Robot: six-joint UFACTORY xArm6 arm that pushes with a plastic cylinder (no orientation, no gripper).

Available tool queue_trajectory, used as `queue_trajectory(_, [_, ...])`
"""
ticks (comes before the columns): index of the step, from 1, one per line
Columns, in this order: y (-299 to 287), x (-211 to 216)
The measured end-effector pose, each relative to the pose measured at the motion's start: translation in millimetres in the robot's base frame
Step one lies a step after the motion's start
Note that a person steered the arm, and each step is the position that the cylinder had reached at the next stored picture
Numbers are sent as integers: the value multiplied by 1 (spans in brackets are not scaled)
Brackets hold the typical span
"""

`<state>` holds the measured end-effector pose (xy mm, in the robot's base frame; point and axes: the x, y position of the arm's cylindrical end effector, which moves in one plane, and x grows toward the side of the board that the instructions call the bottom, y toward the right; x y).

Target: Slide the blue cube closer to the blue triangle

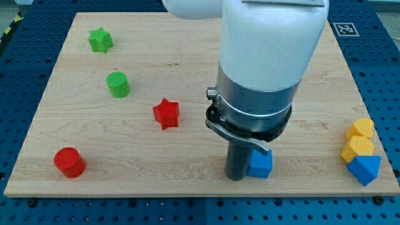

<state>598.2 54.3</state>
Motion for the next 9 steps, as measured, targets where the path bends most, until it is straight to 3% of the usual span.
queue_trajectory(4, [27, -29])
queue_trajectory(6, [27, -13])
queue_trajectory(9, [98, -13])
